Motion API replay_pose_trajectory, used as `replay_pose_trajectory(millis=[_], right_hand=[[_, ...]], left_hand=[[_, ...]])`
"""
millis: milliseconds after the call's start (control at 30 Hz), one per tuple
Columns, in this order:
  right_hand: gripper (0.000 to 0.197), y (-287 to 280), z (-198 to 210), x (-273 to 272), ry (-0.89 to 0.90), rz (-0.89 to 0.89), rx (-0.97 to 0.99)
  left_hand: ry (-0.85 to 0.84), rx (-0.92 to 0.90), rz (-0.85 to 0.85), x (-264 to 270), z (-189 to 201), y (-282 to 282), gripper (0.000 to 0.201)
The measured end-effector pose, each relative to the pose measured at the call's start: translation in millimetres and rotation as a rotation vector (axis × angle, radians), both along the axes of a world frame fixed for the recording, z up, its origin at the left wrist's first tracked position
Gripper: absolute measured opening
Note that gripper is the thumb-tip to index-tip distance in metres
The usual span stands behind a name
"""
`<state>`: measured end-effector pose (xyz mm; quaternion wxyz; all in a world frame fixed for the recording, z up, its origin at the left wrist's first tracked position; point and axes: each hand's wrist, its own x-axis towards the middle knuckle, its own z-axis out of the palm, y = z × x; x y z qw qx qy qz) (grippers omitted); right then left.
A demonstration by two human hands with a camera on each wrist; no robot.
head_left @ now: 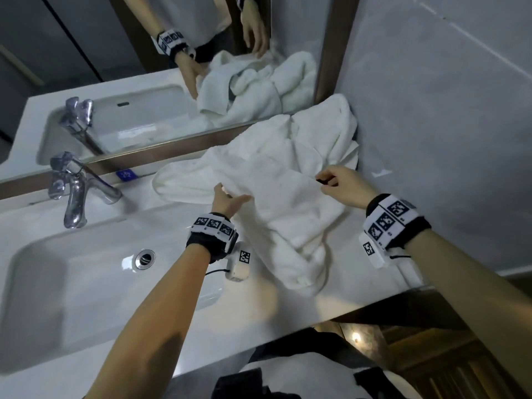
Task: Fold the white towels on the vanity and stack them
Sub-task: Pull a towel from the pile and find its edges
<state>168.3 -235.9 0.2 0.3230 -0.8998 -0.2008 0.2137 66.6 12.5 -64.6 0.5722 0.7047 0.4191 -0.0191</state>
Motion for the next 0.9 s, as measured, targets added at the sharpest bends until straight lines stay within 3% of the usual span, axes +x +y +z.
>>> replay_pose_trajectory(millis=[167, 233, 300, 333, 433, 567, 633, 733, 800, 900], right_hand=[[0.060, 8, -6, 6, 0.106, 0.095, -0.162], [0.050, 10, -9, 2, 0.063, 0.208, -0.211], [0.024, 9, -14, -3, 0.120, 0.342, -0.159], [0.021, 7, -15, -5, 0.185, 0.392, -0.128], [0.041, -2, -19, -8, 0.327, 0.459, -0.122], [0.030, -21, -19, -4, 0.326, 0.554, -0.356], [0.034, -27, -20, -1, 0.347, 0.571, -0.401], [0.048, -28, -17, -2, 0.333, 0.521, -0.387], [0.057, -26, -15, 2, 0.340, 0.411, -0.367], [0.044, -23, -14, 8, 0.254, 0.391, -0.356]], left_hand=[[-0.113, 0.049, 0.052, 3, 13, 8, 0.067], [-0.104, 0.132, 0.064, 8, 18, 15, 0.051], [-0.110, 0.139, 0.034, 11, 19, 20, 0.047], [-0.102, 0.143, 0.003, 12, 20, 21, 0.048], [-0.114, 0.228, -0.025, 16, 15, 23, 0.049], [-0.189, 0.079, -0.007, 25, 21, 17, 0.079], [-0.101, 0.113, -0.121, 33, 27, 14, 0.087], [0.139, 0.345, -0.259, 34, 23, 4, 0.081], [0.253, 0.394, -0.293, 26, 17, 1, 0.066], [0.222, 0.311, -0.453, 12, 13, 9, 0.035]])
